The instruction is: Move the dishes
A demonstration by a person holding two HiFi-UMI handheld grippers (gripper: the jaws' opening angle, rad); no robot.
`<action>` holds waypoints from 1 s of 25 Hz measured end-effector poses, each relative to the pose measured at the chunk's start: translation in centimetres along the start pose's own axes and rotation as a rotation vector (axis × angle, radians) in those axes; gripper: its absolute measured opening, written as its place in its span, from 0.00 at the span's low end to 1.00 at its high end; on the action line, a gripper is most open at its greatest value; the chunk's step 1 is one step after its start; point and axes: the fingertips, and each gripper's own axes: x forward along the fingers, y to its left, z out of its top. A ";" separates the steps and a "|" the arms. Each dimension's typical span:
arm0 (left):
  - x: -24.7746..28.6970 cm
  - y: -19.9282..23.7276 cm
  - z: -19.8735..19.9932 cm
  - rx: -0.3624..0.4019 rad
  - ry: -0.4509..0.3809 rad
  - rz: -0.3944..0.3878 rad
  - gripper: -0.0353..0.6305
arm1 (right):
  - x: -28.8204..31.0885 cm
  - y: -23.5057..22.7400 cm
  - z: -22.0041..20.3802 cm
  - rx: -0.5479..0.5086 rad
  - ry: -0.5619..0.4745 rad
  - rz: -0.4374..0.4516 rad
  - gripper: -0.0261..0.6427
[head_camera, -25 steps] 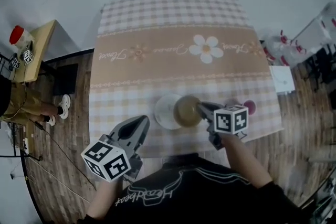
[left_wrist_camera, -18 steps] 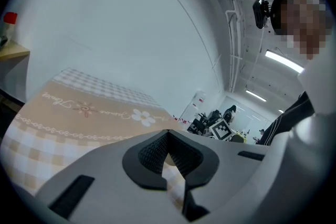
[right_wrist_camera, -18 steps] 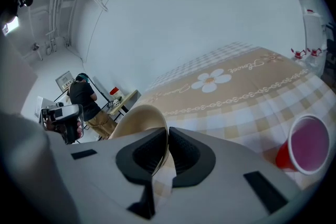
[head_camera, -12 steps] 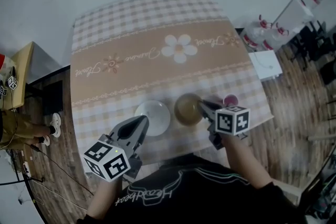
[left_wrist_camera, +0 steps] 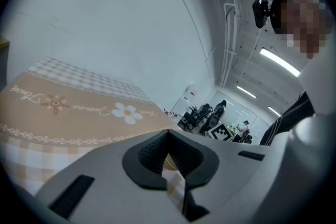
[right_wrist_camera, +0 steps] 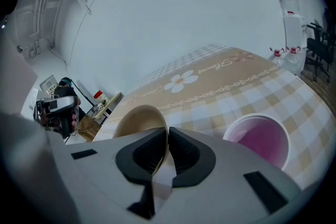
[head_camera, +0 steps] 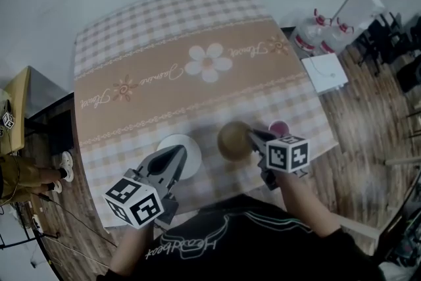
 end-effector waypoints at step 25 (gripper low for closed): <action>0.1 2.0 -1.6 -0.043 0.029 0.041 0.05 | 4.0 -1.1 -2.5 -0.055 0.116 -0.044 0.09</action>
